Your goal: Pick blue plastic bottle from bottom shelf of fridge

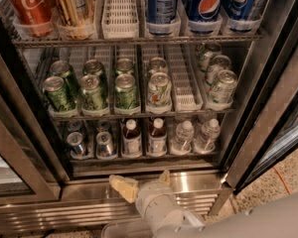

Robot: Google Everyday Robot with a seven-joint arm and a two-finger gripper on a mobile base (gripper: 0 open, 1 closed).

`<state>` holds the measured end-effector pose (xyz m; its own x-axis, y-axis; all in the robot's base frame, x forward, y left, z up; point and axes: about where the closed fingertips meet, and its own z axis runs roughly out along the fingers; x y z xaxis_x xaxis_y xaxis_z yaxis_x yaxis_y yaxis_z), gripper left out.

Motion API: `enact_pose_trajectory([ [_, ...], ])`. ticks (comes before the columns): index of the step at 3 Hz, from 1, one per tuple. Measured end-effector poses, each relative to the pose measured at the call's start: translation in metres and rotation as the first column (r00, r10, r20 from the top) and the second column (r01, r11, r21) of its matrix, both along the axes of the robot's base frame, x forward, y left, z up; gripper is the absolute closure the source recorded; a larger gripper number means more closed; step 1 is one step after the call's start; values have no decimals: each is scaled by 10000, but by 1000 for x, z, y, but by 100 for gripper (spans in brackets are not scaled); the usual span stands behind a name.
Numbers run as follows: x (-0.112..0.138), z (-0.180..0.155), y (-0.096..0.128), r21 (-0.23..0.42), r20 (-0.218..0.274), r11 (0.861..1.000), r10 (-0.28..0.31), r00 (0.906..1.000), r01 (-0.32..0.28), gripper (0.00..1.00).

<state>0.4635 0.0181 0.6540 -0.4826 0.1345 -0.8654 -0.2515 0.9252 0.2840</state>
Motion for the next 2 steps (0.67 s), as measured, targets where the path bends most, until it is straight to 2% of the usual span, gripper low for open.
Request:
enact_pose_trajectory([
  [1, 20, -15, 8, -304, 647, 9993, -210, 9977, 230, 0],
  [2, 40, -23, 7, -600, 1323, 9962, -544, 9897, 628, 0],
])
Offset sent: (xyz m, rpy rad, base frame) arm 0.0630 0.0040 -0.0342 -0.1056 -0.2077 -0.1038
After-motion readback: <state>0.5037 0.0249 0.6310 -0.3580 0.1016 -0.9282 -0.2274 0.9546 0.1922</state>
